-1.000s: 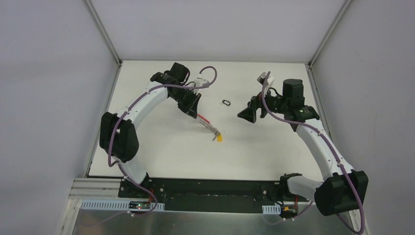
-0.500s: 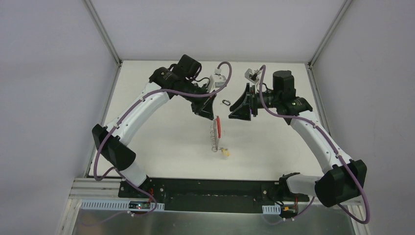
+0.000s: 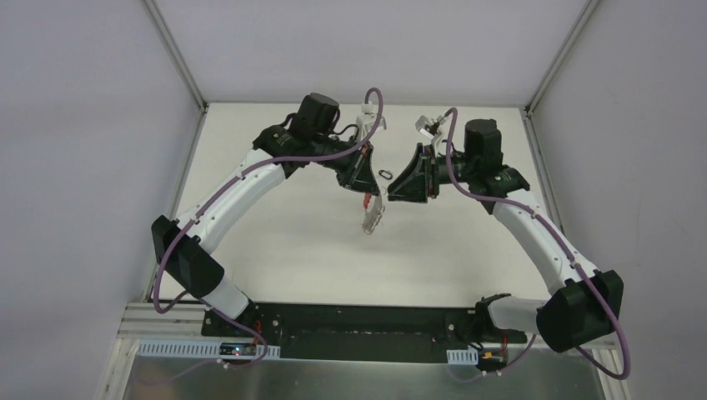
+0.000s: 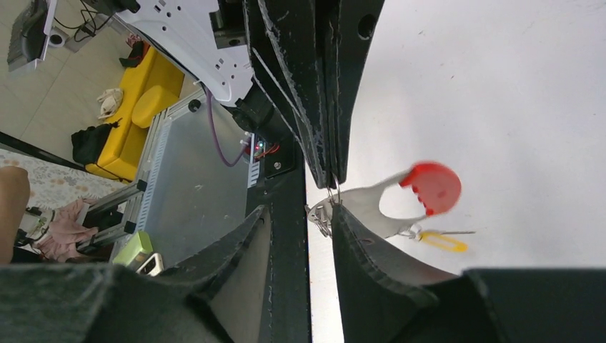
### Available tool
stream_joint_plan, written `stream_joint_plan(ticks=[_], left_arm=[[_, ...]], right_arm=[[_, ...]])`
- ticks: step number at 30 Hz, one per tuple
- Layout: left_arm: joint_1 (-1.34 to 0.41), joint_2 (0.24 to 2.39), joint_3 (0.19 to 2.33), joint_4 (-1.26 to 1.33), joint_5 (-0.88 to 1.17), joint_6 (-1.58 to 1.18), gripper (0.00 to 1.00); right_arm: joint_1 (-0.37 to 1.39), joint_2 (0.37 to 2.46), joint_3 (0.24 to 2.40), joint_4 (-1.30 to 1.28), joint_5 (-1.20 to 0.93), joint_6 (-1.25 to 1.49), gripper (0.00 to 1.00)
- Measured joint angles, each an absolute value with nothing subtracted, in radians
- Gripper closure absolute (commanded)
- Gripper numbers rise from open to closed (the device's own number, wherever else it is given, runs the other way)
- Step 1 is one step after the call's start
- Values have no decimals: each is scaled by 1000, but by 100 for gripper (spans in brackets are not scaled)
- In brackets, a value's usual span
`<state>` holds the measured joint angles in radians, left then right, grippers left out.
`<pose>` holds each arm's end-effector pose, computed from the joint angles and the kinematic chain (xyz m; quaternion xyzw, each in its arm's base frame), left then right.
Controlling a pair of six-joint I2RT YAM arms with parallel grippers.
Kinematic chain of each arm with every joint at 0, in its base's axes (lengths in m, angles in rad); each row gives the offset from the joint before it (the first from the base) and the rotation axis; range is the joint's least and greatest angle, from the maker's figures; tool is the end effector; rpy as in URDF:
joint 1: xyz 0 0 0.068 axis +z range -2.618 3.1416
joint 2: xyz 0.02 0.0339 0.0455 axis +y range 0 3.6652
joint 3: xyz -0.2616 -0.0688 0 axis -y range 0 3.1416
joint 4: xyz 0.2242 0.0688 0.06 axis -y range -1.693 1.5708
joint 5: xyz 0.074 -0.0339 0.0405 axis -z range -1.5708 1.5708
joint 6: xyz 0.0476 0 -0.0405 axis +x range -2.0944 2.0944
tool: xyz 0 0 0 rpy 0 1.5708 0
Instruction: Put the keys on the keyring
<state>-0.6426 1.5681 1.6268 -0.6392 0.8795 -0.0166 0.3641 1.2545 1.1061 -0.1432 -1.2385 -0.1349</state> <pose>0.2397 -0.2252 0.3909 0.4376 0.6952 -0.4936 0.2856 0.2222 0.1328 0.3626 -0.4970 0.5476 0.5182 0.4296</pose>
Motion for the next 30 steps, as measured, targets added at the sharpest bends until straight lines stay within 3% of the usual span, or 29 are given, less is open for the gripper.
stream_joint_plan(ticks=[13,30], left_arm=[[-643,1568,1581,-528,899,-112,100],[-643,1564,1549,-506,913,-112,100]], right_arm=[[368,1273,1098,-100,-1219,-101,68],[306,1213,1100,-207,-1199,-198,63]])
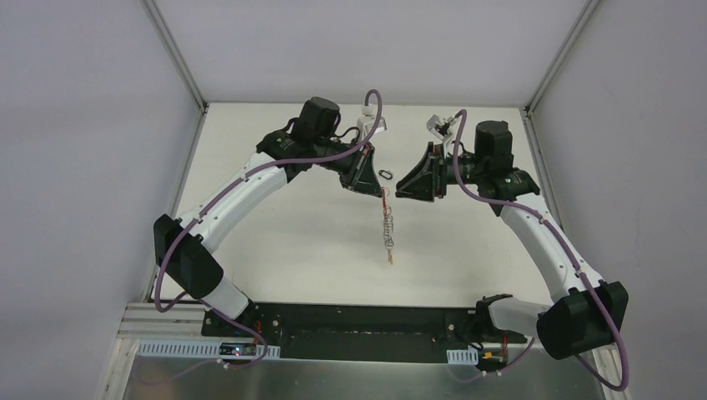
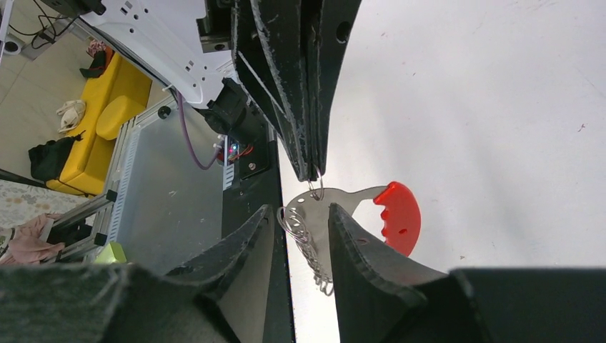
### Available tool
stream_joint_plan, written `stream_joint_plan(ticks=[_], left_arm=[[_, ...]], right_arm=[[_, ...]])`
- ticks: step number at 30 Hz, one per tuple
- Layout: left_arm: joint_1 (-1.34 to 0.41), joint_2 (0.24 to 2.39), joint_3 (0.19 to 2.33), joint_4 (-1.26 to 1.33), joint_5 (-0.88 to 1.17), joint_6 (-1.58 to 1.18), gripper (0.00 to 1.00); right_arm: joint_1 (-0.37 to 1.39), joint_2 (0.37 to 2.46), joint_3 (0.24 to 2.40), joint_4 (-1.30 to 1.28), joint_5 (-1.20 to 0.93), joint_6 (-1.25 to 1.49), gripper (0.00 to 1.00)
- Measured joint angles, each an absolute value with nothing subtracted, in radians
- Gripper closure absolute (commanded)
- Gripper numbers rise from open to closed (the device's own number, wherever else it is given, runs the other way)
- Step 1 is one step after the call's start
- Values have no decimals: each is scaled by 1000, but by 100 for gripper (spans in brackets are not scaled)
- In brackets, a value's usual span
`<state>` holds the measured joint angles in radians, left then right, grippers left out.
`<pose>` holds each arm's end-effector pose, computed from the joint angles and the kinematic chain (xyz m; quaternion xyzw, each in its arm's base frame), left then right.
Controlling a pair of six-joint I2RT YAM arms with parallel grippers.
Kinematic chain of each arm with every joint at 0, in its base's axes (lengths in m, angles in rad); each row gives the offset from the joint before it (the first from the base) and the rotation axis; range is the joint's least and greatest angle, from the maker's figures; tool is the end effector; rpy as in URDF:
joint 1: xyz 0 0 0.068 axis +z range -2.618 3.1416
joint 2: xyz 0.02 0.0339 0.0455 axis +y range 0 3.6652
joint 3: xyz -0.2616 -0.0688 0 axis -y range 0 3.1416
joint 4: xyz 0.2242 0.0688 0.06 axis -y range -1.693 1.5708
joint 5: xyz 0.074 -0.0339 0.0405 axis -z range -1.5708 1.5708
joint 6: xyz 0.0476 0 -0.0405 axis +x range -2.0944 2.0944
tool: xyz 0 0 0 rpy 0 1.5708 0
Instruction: Put the keys on the keyring
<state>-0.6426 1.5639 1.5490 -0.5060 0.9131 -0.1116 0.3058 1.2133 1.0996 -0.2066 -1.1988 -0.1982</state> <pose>0.2438 -0.2295 0.3804 0.4170 0.6915 -0.5203 0.2778 0.2200 0.1159 0.3640 -0.4867 0.5660 0.4827 0.4580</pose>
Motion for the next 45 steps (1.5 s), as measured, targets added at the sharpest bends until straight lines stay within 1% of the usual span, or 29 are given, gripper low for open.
stream_joint_plan(ticks=[9,22,25,28,30,38,40,41,45], left_arm=[[-654,1550,1531,-479,925,-126,100],[-662,1550,1506,-437,936,-161,100],[-662,1546,1494,-427,936,-164,100],[-662,1539,1484,-426,936,-165,100],[-662,1536,1482,-425,936,-165,100],[-662,1535,1478,-424,935,-164,100],[-662,1535,1478,-424,935,-164,100],[-662,1535,1478,-424,935,-164,100],[-662,1535,1478,-424,935,-163,100]], right_arm=[[345,1230,1099,-181,-1179,-189,63],[364,1249,1081,-163,-1159,-194,70],[363,1249,1080,-164,-1157,-201,75],[362,1249,1077,-164,-1158,-205,83],[361,1249,1076,-166,-1158,-207,87],[362,1249,1065,-164,-1168,-210,88],[362,1249,1065,-162,-1169,-208,95],[362,1249,1065,-160,-1172,-206,100],[361,1249,1065,-160,-1180,-199,100]])
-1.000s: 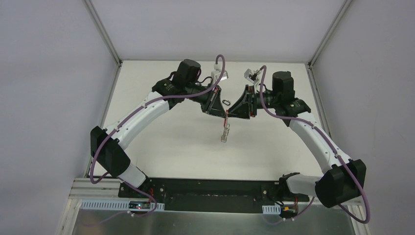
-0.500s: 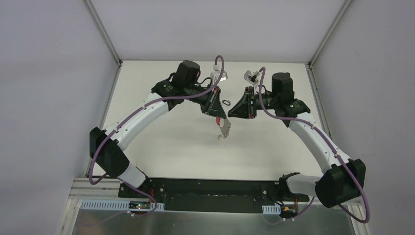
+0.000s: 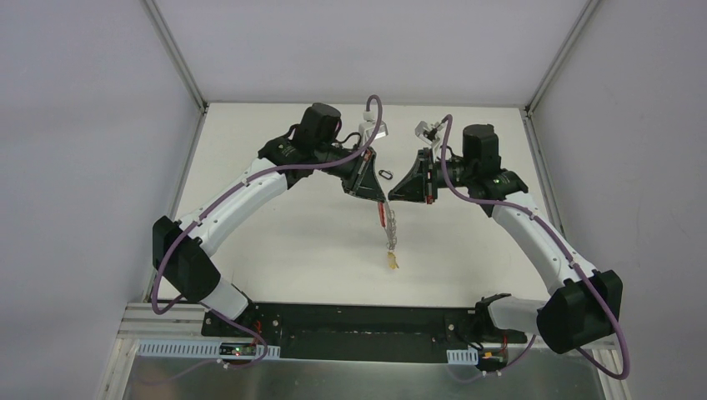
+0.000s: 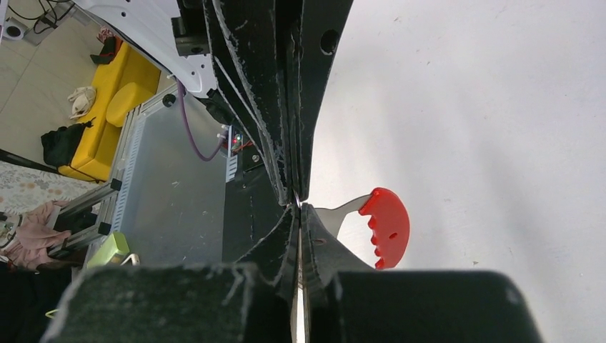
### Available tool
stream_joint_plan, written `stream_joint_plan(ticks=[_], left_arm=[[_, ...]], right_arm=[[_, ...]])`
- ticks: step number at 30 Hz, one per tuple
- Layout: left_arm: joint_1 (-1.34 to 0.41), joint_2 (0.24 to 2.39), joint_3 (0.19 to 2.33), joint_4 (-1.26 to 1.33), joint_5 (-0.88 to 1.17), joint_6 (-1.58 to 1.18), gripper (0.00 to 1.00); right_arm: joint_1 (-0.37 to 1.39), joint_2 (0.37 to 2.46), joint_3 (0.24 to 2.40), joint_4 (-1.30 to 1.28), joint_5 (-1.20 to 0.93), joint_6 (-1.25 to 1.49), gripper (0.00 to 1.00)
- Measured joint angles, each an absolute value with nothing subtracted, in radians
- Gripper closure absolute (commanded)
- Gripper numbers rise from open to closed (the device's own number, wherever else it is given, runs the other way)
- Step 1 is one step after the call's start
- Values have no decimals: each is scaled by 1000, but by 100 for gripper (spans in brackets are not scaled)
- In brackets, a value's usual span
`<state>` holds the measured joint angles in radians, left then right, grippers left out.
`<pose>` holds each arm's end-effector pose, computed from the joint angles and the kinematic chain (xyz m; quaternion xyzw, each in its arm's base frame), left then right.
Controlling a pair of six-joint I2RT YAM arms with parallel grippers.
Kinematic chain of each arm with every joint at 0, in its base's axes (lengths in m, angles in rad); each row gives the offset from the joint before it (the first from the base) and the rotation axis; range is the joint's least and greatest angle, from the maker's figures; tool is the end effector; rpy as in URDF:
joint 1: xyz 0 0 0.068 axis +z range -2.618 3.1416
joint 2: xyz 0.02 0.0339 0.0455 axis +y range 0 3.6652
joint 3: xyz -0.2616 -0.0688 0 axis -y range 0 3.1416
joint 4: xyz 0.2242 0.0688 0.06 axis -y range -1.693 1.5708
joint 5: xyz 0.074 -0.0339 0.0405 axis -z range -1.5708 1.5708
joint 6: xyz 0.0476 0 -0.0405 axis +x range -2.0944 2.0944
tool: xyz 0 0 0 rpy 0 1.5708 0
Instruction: Put the keys on the keyring
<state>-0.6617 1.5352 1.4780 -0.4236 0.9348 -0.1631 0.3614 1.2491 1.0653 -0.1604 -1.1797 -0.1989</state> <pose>0.2357 -0.2321 0.3747 0.4147 0.6822 -0.5385 0.2696 0.2234 0.1315 0.3486 -0.4956 0.5646 0.4922 0.4398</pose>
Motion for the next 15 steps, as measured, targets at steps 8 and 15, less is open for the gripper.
stream_joint_plan(ticks=[8,15], left_arm=[[-657,1535,1518,-539,930,-6,62],[-620,1494,1557,-675,903,189,54]], right_arm=[[364,1245,1078,-264,-1139,-316,100],[384,1204,1113,-462,-1021,-564,100]])
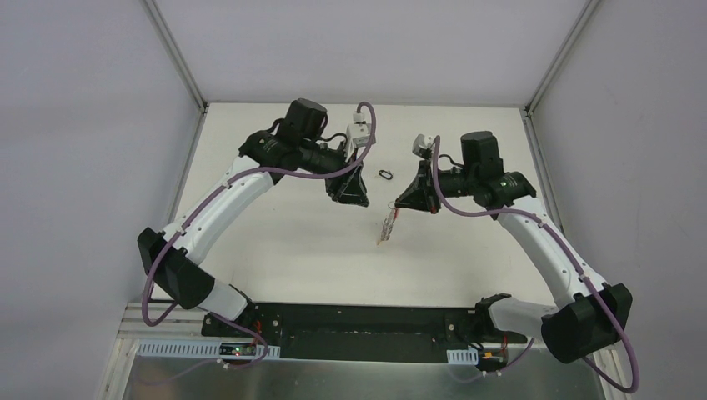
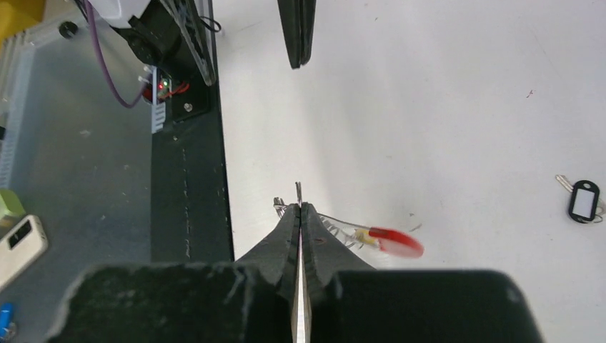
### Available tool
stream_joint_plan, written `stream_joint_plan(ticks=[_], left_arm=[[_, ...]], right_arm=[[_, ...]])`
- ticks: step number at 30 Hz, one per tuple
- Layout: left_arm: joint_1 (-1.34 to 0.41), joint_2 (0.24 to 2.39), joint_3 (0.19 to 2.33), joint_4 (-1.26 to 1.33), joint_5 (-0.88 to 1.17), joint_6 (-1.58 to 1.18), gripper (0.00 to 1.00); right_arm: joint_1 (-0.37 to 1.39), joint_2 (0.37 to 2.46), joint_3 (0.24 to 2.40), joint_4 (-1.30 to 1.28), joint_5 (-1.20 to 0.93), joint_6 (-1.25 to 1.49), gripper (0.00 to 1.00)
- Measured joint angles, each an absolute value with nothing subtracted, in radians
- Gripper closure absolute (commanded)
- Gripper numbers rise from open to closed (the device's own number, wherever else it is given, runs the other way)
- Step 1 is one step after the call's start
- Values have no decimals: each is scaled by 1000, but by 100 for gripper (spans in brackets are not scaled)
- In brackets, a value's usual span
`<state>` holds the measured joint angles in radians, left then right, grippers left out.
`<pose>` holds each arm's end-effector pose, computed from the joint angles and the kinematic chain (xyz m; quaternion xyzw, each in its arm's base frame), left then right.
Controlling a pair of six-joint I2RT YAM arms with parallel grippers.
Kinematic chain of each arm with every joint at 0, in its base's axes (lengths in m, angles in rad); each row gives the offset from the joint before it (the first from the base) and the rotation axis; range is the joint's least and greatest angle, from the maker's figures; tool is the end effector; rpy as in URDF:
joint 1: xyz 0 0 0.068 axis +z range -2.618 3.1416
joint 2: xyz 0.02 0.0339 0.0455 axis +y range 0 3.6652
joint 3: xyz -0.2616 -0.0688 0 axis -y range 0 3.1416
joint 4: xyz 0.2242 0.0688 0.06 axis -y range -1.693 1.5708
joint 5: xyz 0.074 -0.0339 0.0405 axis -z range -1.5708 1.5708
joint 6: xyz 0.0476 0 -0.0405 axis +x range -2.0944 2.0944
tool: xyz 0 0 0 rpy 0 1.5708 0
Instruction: Put the keys on the keyring
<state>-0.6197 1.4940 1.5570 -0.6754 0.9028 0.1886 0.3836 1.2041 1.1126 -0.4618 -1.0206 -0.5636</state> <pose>0.2262 -0.2073 0.3888 0.4989 0.6551 -0.4669 0.3225 0.2065 0.1271 0.3450 -0.5593 0.5697 0.3867 0.4616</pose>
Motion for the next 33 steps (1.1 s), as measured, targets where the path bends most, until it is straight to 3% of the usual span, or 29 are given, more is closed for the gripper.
stream_joint_plan(ticks=[11,33], left_arm=[[-618,1467,1501,-640,897,251,54],[-621,1542,1463,-351,871,32,63]], right_arm=[[428,1179,1124,-538,-952,-665,100],[433,1177,1124,-317,-729,-165,100]])
